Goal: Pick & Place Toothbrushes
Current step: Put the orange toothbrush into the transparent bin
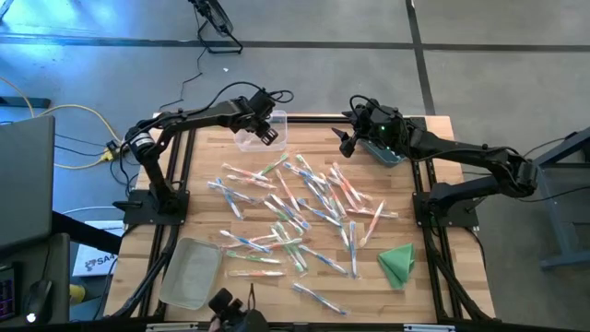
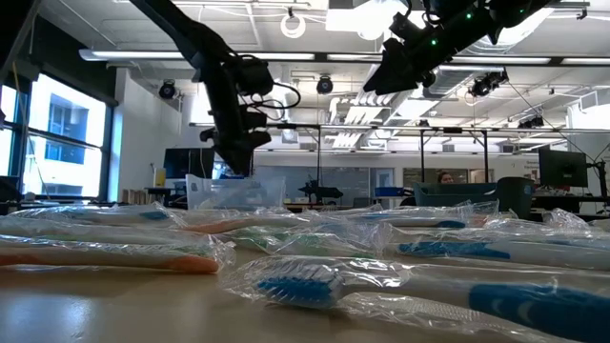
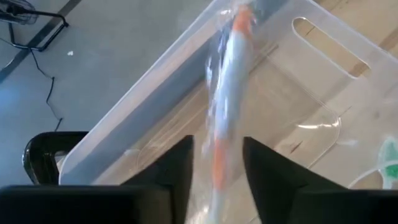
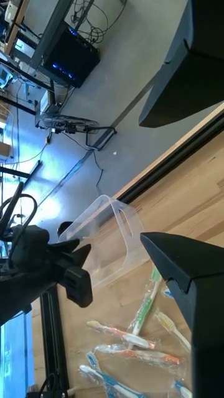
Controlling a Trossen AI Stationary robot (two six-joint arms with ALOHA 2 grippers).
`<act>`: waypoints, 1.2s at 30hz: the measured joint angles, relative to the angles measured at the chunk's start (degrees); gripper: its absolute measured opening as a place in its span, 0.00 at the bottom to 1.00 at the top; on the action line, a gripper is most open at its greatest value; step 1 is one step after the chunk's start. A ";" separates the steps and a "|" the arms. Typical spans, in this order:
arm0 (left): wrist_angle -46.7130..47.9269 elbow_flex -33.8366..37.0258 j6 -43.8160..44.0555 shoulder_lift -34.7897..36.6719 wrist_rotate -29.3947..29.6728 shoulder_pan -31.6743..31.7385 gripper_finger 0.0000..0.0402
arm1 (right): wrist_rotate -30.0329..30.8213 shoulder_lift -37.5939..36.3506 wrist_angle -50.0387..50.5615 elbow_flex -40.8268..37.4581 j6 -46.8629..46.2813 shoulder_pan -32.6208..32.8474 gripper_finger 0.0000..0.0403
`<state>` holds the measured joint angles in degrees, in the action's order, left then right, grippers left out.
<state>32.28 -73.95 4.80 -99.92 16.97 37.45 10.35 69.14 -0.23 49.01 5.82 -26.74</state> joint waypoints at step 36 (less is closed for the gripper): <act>-19.16 20.39 -8.17 22.98 -9.31 -0.74 0.01 | -0.05 0.02 3.47 0.00 1.99 -0.04 0.61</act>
<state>13.11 -53.57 -3.37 -76.94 7.66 36.71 10.30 69.17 3.24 49.01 7.81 -26.79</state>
